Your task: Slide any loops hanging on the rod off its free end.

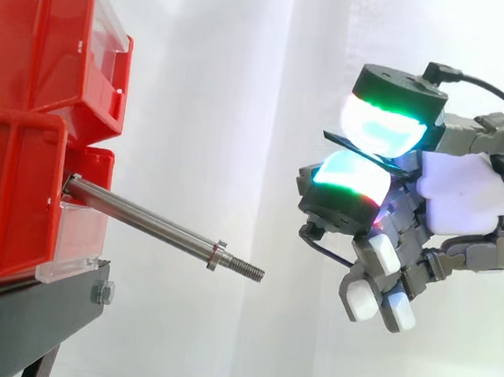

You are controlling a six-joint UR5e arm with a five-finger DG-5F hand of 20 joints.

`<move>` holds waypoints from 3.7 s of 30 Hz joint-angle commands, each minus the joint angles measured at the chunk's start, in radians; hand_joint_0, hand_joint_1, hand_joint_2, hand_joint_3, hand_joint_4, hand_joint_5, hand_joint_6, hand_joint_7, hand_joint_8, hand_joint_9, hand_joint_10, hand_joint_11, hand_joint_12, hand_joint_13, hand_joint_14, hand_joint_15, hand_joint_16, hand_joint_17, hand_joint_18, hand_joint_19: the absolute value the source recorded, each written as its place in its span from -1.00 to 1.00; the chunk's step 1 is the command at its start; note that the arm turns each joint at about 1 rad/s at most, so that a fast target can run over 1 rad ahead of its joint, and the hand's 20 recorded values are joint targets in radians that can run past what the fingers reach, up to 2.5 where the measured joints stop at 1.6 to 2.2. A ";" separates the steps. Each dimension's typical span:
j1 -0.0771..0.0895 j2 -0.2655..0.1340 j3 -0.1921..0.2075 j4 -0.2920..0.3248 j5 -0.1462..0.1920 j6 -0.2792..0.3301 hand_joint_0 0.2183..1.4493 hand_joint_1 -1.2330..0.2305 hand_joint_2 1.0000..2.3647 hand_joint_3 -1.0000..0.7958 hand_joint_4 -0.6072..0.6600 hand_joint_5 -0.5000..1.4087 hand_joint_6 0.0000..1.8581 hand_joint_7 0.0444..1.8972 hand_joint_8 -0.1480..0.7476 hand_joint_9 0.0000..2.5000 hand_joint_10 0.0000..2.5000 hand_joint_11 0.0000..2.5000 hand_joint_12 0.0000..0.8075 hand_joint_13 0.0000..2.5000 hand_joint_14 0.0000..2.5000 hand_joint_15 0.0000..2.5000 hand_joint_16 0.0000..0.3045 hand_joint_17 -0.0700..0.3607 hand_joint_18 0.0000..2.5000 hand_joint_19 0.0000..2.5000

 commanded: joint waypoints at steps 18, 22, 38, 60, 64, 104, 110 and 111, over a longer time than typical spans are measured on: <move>0.000 0.000 0.000 0.000 0.000 0.000 -0.45 0.01 -1.00 -0.44 0.32 -0.65 -0.15 0.37 0.13 -0.16 -0.98 -0.53 -0.01 -0.28 -0.99 -0.75 -0.57 0.01 -0.32 -0.49; 0.000 0.000 0.000 0.000 0.000 0.000 -0.45 0.17 -1.00 -0.44 0.31 -0.64 -0.17 0.38 0.13 -0.15 -0.98 -0.53 0.01 -0.27 -0.99 -0.74 -0.56 0.02 -0.32 -0.48; 0.000 0.000 0.000 0.000 0.000 0.000 -0.40 -0.25 -0.96 -0.08 0.36 -0.69 -0.13 0.40 0.12 -0.21 -0.98 -0.51 -0.01 -0.28 -0.99 -0.75 -0.56 0.03 -0.32 -0.49; -0.003 0.000 0.000 0.000 0.000 0.000 -0.32 -0.31 -1.00 -0.43 0.34 -0.69 -0.09 0.35 0.10 -0.21 -0.98 -0.49 -0.04 -0.28 -0.99 -0.76 -0.57 0.01 -0.32 -0.52; -0.003 0.000 0.000 0.000 0.000 0.000 -0.38 -0.18 -1.00 -0.43 0.35 -0.67 -0.10 0.38 0.13 -0.16 -0.98 -0.49 -0.03 -0.27 -0.99 -0.75 -0.57 0.01 -0.31 -0.51; -0.001 0.000 0.000 0.000 0.001 0.000 -0.40 -0.14 -0.99 -0.33 0.32 -0.67 -0.11 0.39 0.13 -0.14 -0.98 -0.47 -0.02 -0.26 -0.99 -0.74 -0.57 0.01 -0.31 -0.49; -0.001 0.000 0.000 0.000 0.001 0.000 -0.43 -0.05 -0.99 -0.38 0.33 -0.66 -0.12 0.37 0.14 -0.14 -0.98 -0.48 -0.01 -0.26 -0.99 -0.74 -0.56 0.02 -0.31 -0.48; -0.001 0.000 0.000 0.000 0.001 0.000 -0.44 -0.04 -0.99 -0.39 0.34 -0.65 -0.13 0.37 0.14 -0.13 -0.98 -0.48 -0.01 -0.26 -0.99 -0.74 -0.56 0.02 -0.31 -0.48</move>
